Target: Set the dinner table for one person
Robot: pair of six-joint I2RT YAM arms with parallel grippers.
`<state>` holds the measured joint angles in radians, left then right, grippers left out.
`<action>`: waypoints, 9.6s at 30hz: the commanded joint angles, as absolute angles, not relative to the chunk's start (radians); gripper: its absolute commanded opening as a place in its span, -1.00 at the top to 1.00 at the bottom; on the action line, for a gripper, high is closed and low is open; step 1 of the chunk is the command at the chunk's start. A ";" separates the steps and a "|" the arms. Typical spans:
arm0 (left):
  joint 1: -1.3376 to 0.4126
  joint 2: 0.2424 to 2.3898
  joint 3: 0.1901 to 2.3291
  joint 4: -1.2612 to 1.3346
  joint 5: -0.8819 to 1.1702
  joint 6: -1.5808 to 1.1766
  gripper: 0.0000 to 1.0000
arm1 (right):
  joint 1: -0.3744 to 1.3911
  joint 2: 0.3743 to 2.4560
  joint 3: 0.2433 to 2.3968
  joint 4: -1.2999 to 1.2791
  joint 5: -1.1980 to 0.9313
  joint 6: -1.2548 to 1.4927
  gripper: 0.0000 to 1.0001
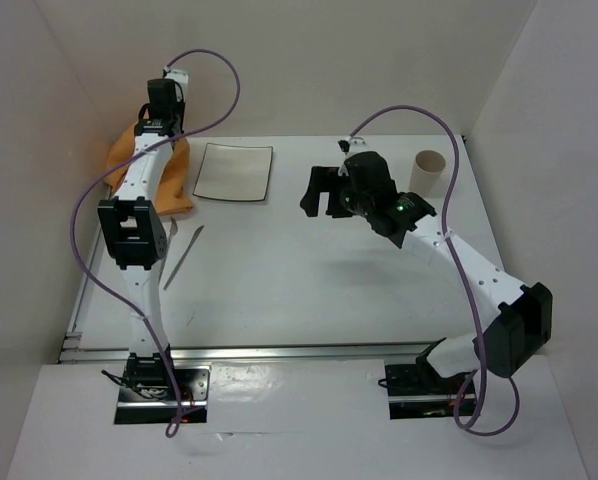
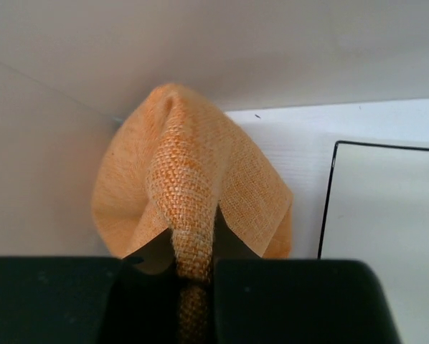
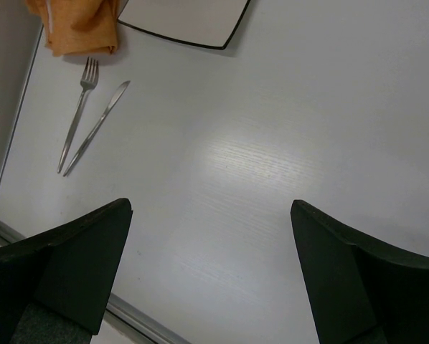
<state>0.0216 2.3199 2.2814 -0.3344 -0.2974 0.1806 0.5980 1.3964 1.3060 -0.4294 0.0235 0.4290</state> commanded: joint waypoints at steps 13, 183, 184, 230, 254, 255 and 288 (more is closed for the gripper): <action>-0.526 1.721 2.309 -0.454 -0.158 0.261 1.00 | 0.597 1.052 1.225 -0.609 0.248 0.531 -1.00; 0.030 2.068 1.807 -0.443 0.297 -0.290 -0.40 | 0.281 1.675 1.071 -0.250 -0.310 0.437 0.77; 0.053 2.097 1.825 -0.452 0.366 -0.310 -0.44 | 0.281 1.675 1.080 -0.250 -0.310 0.437 0.77; 0.213 2.623 2.154 -0.557 0.833 -0.390 1.00 | 0.383 1.773 1.335 -0.426 -0.026 0.360 0.77; 0.204 2.635 2.118 -0.733 0.741 -0.209 0.33 | 0.383 1.726 1.295 -0.417 0.011 0.360 0.77; 0.195 2.646 2.150 -0.750 0.750 -0.209 0.37 | 0.383 1.726 1.305 -0.429 0.021 0.360 0.77; 0.256 2.510 1.862 0.367 1.443 -1.430 1.00 | 0.383 1.718 1.336 -0.482 0.028 0.360 0.72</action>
